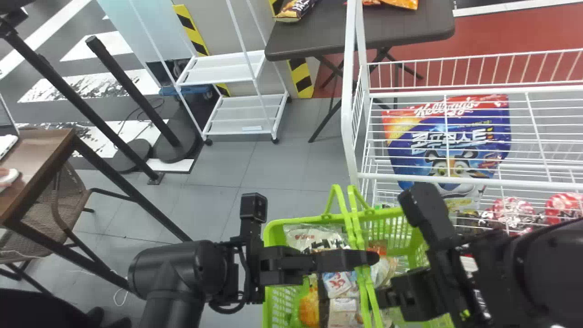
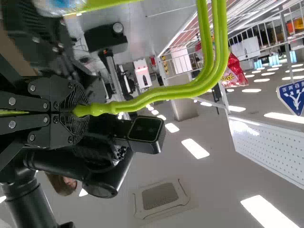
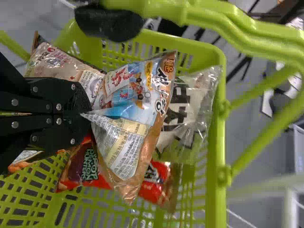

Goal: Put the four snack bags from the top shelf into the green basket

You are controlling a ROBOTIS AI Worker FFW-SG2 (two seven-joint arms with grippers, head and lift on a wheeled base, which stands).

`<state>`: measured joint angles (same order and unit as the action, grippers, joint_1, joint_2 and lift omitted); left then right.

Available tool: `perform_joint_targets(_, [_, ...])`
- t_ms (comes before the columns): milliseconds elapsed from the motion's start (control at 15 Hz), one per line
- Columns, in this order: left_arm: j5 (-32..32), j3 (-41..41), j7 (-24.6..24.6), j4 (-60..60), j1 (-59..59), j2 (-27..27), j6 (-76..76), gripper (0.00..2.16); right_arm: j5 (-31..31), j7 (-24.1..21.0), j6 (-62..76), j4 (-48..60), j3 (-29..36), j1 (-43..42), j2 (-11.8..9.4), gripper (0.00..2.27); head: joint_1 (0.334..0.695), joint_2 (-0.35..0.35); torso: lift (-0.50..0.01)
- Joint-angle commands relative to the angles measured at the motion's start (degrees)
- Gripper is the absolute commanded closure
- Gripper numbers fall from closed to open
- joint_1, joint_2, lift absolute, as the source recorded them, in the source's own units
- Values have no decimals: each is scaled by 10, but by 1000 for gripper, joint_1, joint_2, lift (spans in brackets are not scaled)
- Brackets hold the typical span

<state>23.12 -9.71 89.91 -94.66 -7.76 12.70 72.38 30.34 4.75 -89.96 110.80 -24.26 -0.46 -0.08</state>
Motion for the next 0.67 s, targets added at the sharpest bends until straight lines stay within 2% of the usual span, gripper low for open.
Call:
perform_joint_targets(0, [1,4,7,-1,0,0,0,2148,-15,2,12,-23,-26,-6,0,1723,695,350,0])
perform_joint_targets(67, [1,2,7,-1,0,0,2,2148,-34,3,23,-21,-30,-6,-3,525,695,350,0])
perform_joint_targets(133, [1,0,7,-1,-2,1,2,2148,-66,3,26,-10,-28,-2,-8,-2,695,350,0])
perform_joint_targets(267, [1,-3,7,0,-4,4,2,2148,-115,19,26,44,7,16,-18,6,695,350,0])
perform_joint_targets(400, [1,-6,7,2,-5,6,0,2148,-109,44,10,104,91,38,-23,33,695,346,0])
perform_joint_targets(600, [2,-7,7,8,-5,8,-2,2148,-77,83,21,168,239,56,-23,33,695,218,0])
